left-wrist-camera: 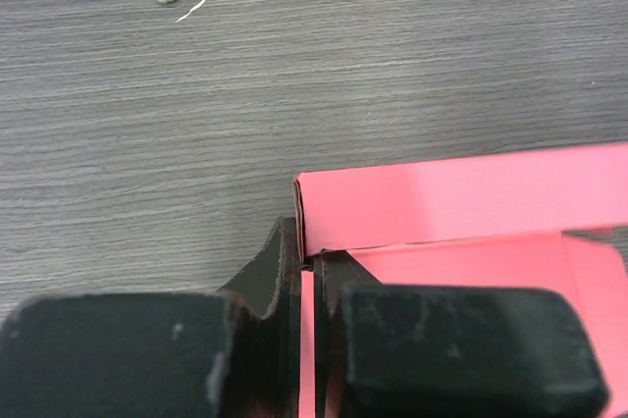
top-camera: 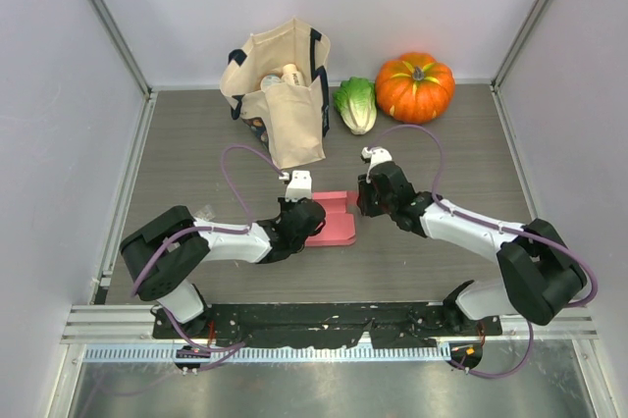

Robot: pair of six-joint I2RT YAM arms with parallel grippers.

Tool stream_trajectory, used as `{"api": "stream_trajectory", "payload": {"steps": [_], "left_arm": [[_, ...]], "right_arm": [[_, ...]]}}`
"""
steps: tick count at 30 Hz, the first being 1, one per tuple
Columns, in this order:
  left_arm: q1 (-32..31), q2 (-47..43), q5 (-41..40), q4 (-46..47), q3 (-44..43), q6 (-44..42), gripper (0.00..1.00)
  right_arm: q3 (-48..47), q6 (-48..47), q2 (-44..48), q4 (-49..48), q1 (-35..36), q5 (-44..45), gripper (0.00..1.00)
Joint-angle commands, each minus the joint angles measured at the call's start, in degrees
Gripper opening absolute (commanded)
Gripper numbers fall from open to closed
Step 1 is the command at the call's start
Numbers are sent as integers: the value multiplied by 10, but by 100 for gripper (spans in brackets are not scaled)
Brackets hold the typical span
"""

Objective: Fold the paper box

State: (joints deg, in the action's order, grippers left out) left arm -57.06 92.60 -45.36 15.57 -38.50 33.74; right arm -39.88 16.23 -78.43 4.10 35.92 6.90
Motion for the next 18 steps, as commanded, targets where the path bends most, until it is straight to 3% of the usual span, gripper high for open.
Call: {"api": "stream_trajectory", "payload": {"steps": [1,7,14,18], "left_arm": [[-4,-15,-10,20,0,-10,0],[-5,-6,-8,20,-10,-9,0],[-15,-3,-16,19,-17,-9,0],[-17,-3,-21,18,-16,-9,0]], "right_arm": [[-12,-2,-5,-68,19,-23,22],[-25,64,10,-28,52,10,1],[-66,166,10,54,64,37,1],[-106,123,-11,90,83,80,1]]}}
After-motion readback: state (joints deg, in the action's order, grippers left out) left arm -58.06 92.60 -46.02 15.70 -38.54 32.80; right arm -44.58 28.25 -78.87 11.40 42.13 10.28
